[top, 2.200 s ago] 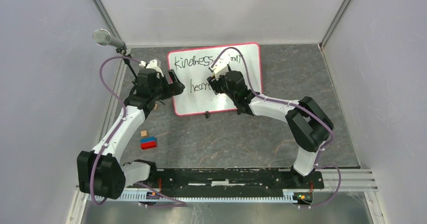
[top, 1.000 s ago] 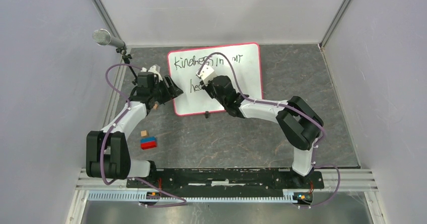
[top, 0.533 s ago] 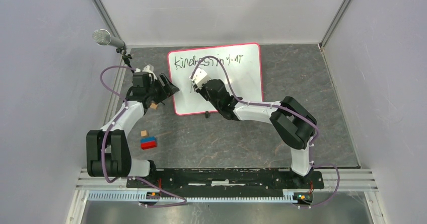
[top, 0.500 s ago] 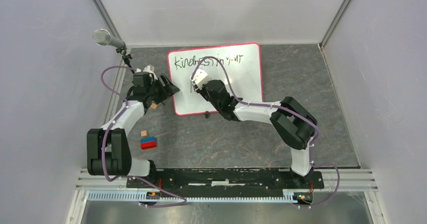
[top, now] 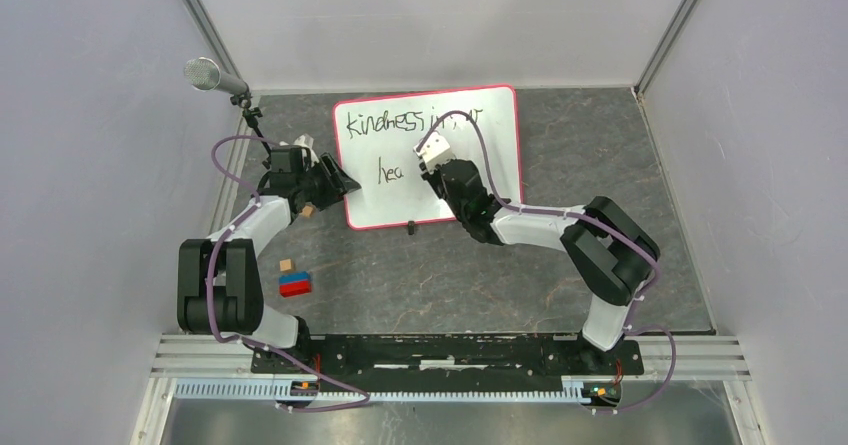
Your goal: Erase the whiteboard
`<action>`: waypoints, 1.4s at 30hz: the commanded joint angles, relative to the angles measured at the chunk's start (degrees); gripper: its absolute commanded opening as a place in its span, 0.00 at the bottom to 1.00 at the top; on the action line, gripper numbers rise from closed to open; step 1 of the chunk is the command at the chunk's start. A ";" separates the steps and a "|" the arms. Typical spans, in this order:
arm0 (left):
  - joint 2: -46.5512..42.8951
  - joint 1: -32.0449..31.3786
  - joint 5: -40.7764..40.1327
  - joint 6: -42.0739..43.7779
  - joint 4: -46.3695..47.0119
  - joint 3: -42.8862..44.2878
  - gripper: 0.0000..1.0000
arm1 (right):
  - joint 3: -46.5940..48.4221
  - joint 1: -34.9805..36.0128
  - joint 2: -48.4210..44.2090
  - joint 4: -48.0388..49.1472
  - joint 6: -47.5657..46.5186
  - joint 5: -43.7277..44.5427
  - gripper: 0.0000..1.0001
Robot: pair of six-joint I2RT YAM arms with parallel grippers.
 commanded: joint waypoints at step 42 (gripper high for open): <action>-2.70 -1.64 -1.74 -1.45 1.94 -0.38 0.50 | 3.39 0.85 0.87 -1.88 -0.58 6.53 0.19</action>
